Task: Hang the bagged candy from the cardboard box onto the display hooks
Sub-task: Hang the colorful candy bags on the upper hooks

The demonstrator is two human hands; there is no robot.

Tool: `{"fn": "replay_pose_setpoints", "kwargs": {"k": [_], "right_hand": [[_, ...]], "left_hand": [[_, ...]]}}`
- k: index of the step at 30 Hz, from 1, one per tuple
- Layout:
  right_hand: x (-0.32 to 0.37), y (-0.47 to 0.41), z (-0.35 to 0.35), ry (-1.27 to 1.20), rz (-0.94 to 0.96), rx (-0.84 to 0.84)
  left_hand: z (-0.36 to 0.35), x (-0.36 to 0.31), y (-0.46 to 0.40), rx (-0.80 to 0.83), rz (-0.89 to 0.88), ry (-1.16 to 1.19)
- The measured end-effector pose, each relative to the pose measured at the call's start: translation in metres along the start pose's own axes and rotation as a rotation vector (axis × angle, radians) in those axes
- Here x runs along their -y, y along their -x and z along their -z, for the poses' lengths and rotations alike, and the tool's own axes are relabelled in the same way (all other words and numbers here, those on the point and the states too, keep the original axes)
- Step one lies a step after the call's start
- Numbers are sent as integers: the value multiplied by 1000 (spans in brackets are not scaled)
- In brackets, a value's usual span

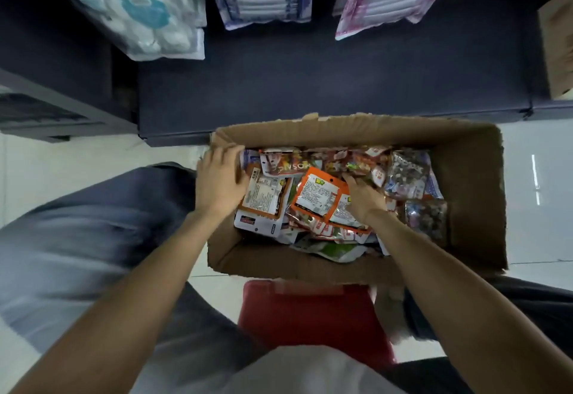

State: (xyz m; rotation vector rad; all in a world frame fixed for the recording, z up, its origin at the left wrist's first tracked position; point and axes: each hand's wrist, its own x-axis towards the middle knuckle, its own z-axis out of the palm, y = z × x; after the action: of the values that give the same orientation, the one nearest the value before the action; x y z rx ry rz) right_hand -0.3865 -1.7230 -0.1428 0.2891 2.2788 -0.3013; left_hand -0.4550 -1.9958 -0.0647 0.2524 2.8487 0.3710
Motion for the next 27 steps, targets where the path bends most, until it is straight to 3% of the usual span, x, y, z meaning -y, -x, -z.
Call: {"fn": "replay_pose_setpoints", "kwargs": {"k": [4,10,12,15,18,24,27], "right_hand": [[11,5,-14,34,78,55],[13,27,-35,229,452,16],[-4,25,-36,190,400,-19],[-37,17,-29,-4,85,-102],[-54,16,-7,-246,-130,-205],[-30,57,45,-619,-50,-581],[2,96,68,-801,38,-754]], "left_hand": [[-47,-21,10,289,-136,-18],[-107,-56,2,660,-348,-223],[-114,-68,6,700,-400,-334],[-112,-63,16,682,-241,-253],[-93,-45,18,553,30,-25],[-42,-40,18,253,345,583],[-11,-62,26,104,370,832]]}}
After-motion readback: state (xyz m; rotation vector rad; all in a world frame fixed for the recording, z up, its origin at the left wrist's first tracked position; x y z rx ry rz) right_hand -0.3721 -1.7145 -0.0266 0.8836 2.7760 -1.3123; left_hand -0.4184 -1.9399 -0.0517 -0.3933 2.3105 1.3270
